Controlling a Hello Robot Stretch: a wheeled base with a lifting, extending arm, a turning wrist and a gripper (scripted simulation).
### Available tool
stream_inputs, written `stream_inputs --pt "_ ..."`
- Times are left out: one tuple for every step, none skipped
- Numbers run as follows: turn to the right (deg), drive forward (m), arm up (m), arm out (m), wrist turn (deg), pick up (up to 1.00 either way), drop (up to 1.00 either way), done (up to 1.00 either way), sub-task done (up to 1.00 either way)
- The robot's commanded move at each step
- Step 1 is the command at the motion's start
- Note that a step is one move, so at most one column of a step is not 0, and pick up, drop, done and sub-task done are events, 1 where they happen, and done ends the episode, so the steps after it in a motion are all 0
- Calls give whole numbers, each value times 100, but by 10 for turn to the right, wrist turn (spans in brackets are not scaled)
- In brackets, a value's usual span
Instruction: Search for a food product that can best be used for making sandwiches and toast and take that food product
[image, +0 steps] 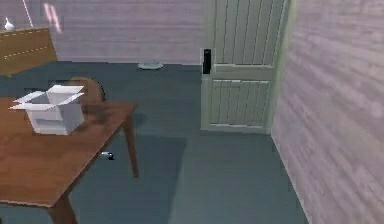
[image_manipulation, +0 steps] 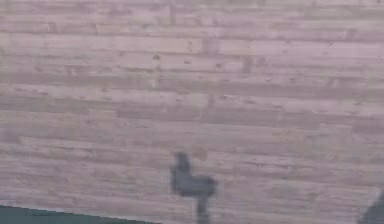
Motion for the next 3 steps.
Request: stream_inputs --pt "-30 0 0 0 0 0 0 0 0" --pt "0 100 0 0 0 0 0 0 0" --pt "0 65 0 0 0 0 0 0 0"
